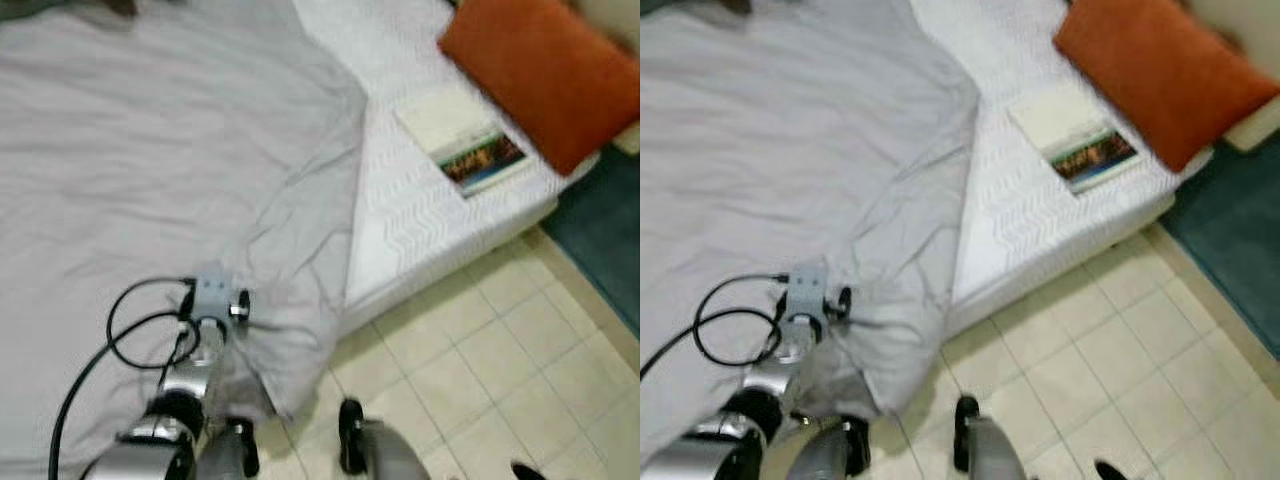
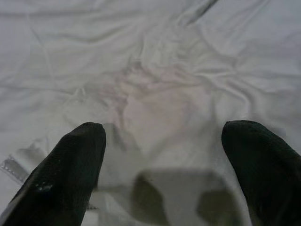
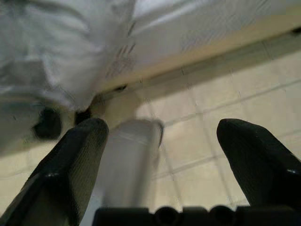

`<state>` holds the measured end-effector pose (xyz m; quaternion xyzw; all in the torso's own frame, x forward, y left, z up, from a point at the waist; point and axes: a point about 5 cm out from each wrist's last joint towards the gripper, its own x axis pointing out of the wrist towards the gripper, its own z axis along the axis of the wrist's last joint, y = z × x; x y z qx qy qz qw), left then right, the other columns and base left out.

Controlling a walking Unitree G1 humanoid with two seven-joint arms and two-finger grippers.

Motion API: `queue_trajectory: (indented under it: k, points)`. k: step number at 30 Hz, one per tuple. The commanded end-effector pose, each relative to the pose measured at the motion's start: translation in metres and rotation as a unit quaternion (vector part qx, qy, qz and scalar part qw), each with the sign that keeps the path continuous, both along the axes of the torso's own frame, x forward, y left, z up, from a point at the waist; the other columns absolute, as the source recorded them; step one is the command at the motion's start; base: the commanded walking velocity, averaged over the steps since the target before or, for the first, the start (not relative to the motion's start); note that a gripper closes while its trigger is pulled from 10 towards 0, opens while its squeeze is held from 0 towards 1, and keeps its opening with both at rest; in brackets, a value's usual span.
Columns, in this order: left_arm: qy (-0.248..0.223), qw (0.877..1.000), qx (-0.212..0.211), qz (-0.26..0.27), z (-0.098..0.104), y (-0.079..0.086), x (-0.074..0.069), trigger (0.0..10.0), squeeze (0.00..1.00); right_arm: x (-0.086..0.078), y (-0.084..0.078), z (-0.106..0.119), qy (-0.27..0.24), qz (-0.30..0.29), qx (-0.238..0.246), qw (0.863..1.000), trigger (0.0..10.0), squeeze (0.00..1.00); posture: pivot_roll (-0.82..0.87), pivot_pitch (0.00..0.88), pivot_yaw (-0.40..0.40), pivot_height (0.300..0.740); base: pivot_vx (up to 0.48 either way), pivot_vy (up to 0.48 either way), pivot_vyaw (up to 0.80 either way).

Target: Clean up the room

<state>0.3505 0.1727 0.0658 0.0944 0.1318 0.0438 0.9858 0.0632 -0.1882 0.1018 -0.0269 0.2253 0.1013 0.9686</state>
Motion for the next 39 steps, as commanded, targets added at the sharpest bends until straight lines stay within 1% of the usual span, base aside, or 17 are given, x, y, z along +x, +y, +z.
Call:
queue_trajectory:
  k: [1,5,7,9,10,12,15,21,29,32,33,34,35,36,37,38,39]
  points:
    - [0.017,1.000,0.005,0.020,-0.006,0.008,-0.003,10.0,0.00,-0.013,-0.001,0.007,0.026,-0.009,-0.010,1.000,10.0,0.00,-0.40,0.634,-0.087,0.740,0.000,0.000,0.00]
    - [0.028,0.999,0.025,0.025,-0.008,0.012,-0.004,10.0,0.00,-0.018,0.001,0.009,0.032,-0.011,-0.010,0.999,10.0,0.00,-0.40,0.641,-0.084,0.740,0.000,0.000,0.00]
    - [0.055,0.997,0.047,0.038,-0.014,0.023,-0.009,10.0,0.00,-0.020,0.002,0.009,0.034,-0.014,-0.009,0.999,10.0,0.00,-0.40,0.636,-0.078,0.740,0.000,0.000,0.00]
    - [0.060,0.996,0.050,0.042,-0.015,0.026,-0.010,10.0,0.00,-0.020,0.002,0.009,0.035,-0.015,-0.009,0.999,10.0,0.00,-0.40,0.636,-0.078,0.740,0.000,0.000,0.00]
    - [0.069,0.996,0.035,0.053,-0.018,0.030,-0.012,0.0,0.00,-0.021,0.002,0.008,0.038,-0.017,-0.008,0.999,10.0,0.00,-0.40,0.635,-0.072,0.740,0.000,0.000,0.00]
    - [0.070,0.996,0.022,0.060,-0.018,0.031,-0.012,0.0,0.00,-0.022,0.002,0.008,0.040,-0.018,-0.008,0.999,10.0,0.00,-0.40,0.634,-0.071,0.740,0.000,0.000,0.00]
    - [0.078,0.993,-0.032,0.082,-0.020,0.033,-0.013,0.0,0.00,-0.022,0.003,0.008,0.044,-0.019,-0.007,0.999,10.0,0.00,-0.39,0.628,-0.065,0.740,0.000,0.000,0.00]
    - [0.096,0.990,-0.063,0.087,-0.024,0.031,-0.014,0.0,0.00,-0.018,0.004,0.004,0.042,-0.021,-0.006,0.999,10.0,0.00,-0.38,0.618,-0.053,0.740,0.000,0.000,0.00]
    - [0.095,0.994,-0.040,0.034,-0.022,0.018,-0.011,0.0,0.00,-0.011,0.007,-0.003,0.037,-0.023,0.000,0.999,10.0,0.00,-0.34,0.594,-0.028,0.740,0.000,0.000,0.00]
    - [0.095,0.995,-0.022,-0.001,-0.024,0.011,-0.012,0.0,0.00,-0.004,0.009,-0.007,0.027,-0.027,0.003,0.999,10.0,0.00,-0.33,0.570,-0.007,0.740,0.000,0.000,0.00]
    - [0.090,0.995,-0.023,-0.029,-0.023,0.005,-0.011,0.0,0.00,0.003,0.010,-0.008,0.016,-0.030,0.004,0.999,10.0,0.00,-0.33,0.550,0.002,0.740,0.000,0.000,0.00]
    - [0.090,0.995,-0.023,-0.029,-0.023,0.005,-0.011,0.0,0.00,0.003,0.010,-0.008,0.016,-0.030,0.004,0.999,10.0,0.00,-0.33,0.550,0.002,0.740,0.000,0.000,0.00]
    - [0.086,0.995,-0.021,-0.046,-0.022,0.001,-0.010,0.0,0.00,0.006,0.011,-0.009,0.010,-0.031,0.004,0.999,10.0,0.00,-0.33,0.538,0.009,0.740,0.000,0.000,0.00]
    - [0.082,0.994,-0.015,-0.065,-0.022,-0.004,-0.010,2.5,0.00,0.014,0.012,-0.014,0.004,-0.031,0.004,1.000,10.0,0.00,-0.33,0.514,0.026,0.740,0.000,0.000,0.00]
    - [0.081,0.994,-0.008,-0.072,-0.022,-0.005,-0.010,7.4,0.00,0.018,0.012,-0.017,0.001,-0.031,0.003,1.000,10.0,0.00,-0.33,0.502,0.034,0.740,0.000,0.000,0.00]
    - [0.076,0.994,-0.010,-0.083,-0.021,-0.008,-0.010,10.0,0.00,0.023,0.012,-0.019,-0.006,-0.034,0.002,0.999,10.0,0.00,-0.32,0.471,0.051,0.740,0.000,0.000,0.00]
    - [0.071,0.993,-0.012,-0.095,-0.020,-0.012,-0.009,10.0,0.00,0.027,0.012,-0.021,-0.012,-0.037,0.001,0.999,10.0,0.00,-0.33,0.454,0.058,0.740,0.000,0.000,0.00]
